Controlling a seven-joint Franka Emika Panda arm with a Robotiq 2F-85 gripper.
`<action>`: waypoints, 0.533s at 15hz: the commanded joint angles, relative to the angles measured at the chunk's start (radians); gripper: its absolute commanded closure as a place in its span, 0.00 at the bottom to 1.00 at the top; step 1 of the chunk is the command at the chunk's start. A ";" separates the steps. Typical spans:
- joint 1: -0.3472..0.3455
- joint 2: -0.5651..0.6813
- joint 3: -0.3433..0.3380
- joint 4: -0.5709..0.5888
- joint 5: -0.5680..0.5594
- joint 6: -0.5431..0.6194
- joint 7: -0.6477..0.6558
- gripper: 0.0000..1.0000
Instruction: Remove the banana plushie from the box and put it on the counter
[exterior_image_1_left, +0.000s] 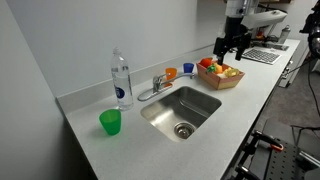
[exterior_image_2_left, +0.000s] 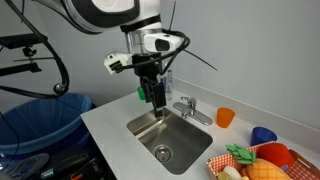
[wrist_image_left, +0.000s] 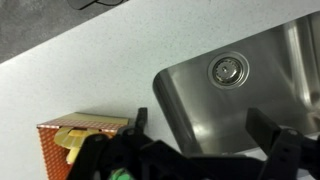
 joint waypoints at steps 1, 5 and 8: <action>-0.042 0.117 -0.031 0.083 -0.045 0.033 0.073 0.00; -0.040 0.164 -0.058 0.141 -0.026 0.025 0.112 0.00; -0.031 0.158 -0.070 0.121 -0.027 0.036 0.086 0.00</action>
